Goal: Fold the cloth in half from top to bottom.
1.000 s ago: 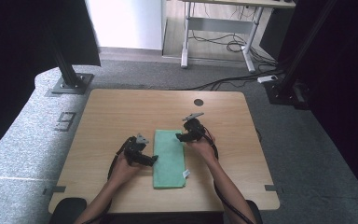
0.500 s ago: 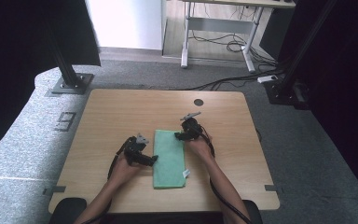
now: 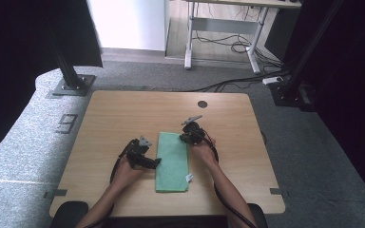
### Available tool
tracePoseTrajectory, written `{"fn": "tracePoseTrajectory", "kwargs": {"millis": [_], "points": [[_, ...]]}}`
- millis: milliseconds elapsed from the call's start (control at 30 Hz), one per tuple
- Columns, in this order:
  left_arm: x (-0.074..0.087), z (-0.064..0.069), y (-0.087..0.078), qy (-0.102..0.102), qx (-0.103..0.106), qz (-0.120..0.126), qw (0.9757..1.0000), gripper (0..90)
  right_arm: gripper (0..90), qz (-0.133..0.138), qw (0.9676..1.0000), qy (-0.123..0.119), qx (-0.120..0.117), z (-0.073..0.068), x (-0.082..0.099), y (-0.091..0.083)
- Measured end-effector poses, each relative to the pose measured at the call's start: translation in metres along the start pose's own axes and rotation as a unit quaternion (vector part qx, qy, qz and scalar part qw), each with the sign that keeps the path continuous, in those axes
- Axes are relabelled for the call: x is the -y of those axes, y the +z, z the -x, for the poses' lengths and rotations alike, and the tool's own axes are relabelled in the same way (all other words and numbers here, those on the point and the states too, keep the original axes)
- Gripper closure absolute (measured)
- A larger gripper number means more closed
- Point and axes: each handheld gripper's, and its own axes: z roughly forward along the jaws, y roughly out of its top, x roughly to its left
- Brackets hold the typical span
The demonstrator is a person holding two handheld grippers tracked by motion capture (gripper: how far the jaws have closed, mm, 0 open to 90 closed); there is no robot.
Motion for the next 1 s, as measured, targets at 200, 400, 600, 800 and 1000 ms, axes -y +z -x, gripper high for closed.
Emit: {"fn": "tracePoseTrajectory", "kwargs": {"millis": [200,400,600,800,1000], "points": [[0.0,0.0,0.0,-0.001,-0.001,0.0,1.0,0.7,84.8,0.02,0.9998,-0.004,-0.003,-0.001,-0.003,-0.016],[0.0,0.0,0.0,-0.002,-0.002,0.0,1.0,0.7,84.7,0.042,0.999,-0.013,-0.006,-0.009,-0.01,-0.038],[0.0,0.0,0.0,-0.002,-0.002,0.0,1.0,0.7,84.7,0.061,0.9976,-0.03,-0.011,-0.016,-0.012,-0.057],[0.0,0.0,0.0,-0.001,-0.002,-0.001,1.0,0.7,84.6,0.075,0.9959,-0.047,-0.018,-0.025,-0.012,-0.074],[0.0,0.0,0.0,-0.001,-0.002,-0.001,1.0,0.7,84.6,0.085,0.994,-0.065,-0.025,-0.037,-0.01,-0.09]]}}
